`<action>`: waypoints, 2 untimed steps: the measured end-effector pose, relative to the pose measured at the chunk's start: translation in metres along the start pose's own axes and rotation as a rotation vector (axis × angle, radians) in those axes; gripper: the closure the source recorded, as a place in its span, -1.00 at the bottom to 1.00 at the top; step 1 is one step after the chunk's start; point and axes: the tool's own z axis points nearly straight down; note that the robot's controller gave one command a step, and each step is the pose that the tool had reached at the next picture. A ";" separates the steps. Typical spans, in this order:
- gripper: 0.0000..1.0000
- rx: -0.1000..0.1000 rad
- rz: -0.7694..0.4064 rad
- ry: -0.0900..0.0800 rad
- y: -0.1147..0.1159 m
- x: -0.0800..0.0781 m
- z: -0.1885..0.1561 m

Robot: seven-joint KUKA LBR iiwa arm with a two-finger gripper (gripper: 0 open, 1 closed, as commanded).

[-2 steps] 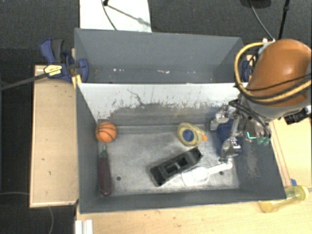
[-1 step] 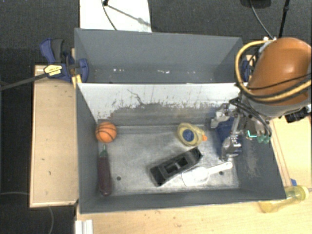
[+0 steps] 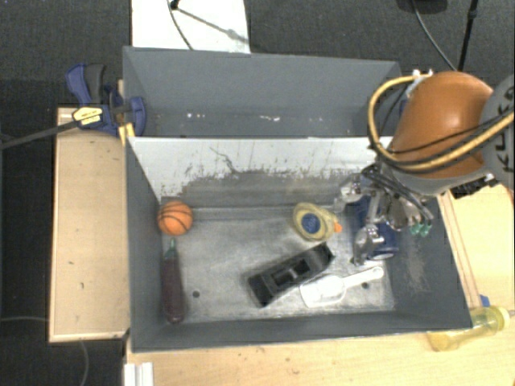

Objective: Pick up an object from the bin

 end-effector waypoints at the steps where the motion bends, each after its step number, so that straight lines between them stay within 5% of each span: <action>1: 1.00 0.002 -0.105 0.015 0.036 -0.002 0.122; 2: 1.00 0.002 -0.106 0.015 0.036 -0.002 0.122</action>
Offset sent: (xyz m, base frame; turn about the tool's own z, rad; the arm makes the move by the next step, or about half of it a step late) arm 0.0000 0.0000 0.0000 0.0000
